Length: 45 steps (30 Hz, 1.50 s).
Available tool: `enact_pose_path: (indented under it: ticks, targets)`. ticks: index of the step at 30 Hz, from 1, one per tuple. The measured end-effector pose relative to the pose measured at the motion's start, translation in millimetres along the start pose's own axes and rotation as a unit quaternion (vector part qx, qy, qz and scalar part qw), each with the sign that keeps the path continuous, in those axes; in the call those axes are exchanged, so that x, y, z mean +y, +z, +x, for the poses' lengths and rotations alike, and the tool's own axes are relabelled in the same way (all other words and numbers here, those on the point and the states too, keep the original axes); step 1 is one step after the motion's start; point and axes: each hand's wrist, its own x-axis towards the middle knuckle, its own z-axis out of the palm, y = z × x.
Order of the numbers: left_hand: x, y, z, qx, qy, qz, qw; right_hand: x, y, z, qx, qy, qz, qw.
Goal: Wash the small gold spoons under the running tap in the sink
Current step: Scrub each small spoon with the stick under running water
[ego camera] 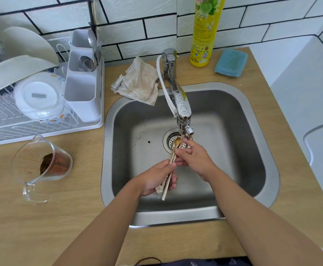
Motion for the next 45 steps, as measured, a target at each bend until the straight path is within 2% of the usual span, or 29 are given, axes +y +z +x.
enact_pose_path:
  ticks: [17, 21, 27, 38, 45]
  targets:
    - [6.2, -1.3, 1.4, 0.044, 0.012, -0.033, 0.998, -3.3, 1.8, 0.0, 0.003, 0.004, 0.026, 1.000]
    - [6.9, 0.9, 0.5, 0.032, 0.003, -0.048, 0.998, -2.7, -2.4, 0.8, 0.026, -0.020, 0.013, 0.999]
    - [6.3, -0.4, 3.0, 0.050, 0.013, -0.025, 0.998, -2.2, -4.8, -0.1, 0.048, 0.001, 0.035, 0.998]
    - [3.6, -5.3, 4.7, 0.056, 0.021, -0.031, 0.998, -5.1, -1.9, 0.5, 0.018, 0.026, 0.051, 0.998]
    - [3.2, -4.1, 2.9, 0.013, 0.008, -0.022, 1.000, -4.2, -4.7, 0.7, 0.051, -0.015, 0.004, 0.999]
